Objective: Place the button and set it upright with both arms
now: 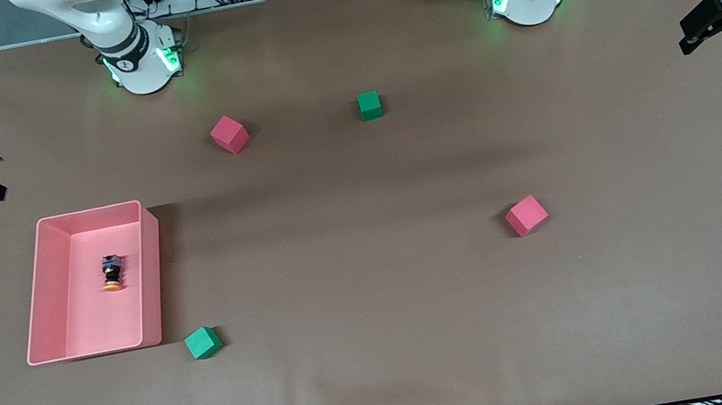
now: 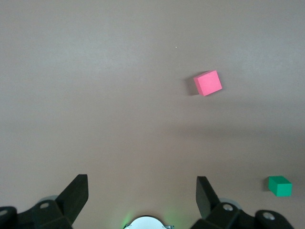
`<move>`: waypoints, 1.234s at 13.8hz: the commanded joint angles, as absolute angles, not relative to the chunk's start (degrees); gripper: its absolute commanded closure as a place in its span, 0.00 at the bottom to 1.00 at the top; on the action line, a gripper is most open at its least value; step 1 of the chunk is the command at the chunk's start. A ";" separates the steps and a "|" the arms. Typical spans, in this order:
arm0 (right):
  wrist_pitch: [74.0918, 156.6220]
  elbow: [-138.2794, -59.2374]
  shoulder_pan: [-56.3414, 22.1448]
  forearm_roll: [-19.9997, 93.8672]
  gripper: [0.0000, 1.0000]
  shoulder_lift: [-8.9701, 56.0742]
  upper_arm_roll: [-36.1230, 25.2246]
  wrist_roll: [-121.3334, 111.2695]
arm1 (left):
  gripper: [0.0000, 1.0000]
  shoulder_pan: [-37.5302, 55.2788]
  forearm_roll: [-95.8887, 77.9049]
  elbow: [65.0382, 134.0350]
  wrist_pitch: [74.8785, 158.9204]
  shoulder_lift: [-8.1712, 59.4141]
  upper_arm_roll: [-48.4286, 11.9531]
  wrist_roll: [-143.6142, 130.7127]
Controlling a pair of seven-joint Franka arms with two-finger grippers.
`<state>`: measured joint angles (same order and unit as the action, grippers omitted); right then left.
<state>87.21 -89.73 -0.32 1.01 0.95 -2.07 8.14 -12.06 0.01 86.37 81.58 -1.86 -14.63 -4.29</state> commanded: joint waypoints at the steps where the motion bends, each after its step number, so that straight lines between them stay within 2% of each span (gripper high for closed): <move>1: 87.01 -89.20 -0.44 -0.17 0.00 6.05 -2.37 6.68 | 0.00 -12.39 -1.14 86.31 81.47 -2.46 -15.64 -3.60; 3: 88.41 -91.13 0.61 0.70 0.00 9.65 -2.90 6.24 | 0.00 -12.57 -1.23 86.05 81.65 -2.55 -15.64 -3.60; 5: 94.10 -95.07 0.88 0.79 0.00 11.51 -3.16 3.27 | 0.00 -12.48 -2.98 85.61 81.91 -2.46 -15.64 -3.60; 8: 107.44 -106.40 2.28 0.79 0.00 11.69 -3.25 1.59 | 0.00 -12.48 -3.16 85.69 83.57 -2.37 -15.56 -3.60; 11: 125.02 -117.57 3.34 0.79 0.00 14.05 -3.25 -2.53 | 0.00 -12.57 -3.25 85.78 83.58 -2.46 -15.64 -3.52; 17: 138.06 -117.95 4.39 0.79 0.00 24.16 -3.25 -6.33 | 0.00 -12.66 -3.16 85.69 83.76 -2.37 -15.56 -3.52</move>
<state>135.15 -118.16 3.59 1.02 22.37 -3.65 -4.31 -12.08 -2.08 85.78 83.43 -2.06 -15.43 -4.29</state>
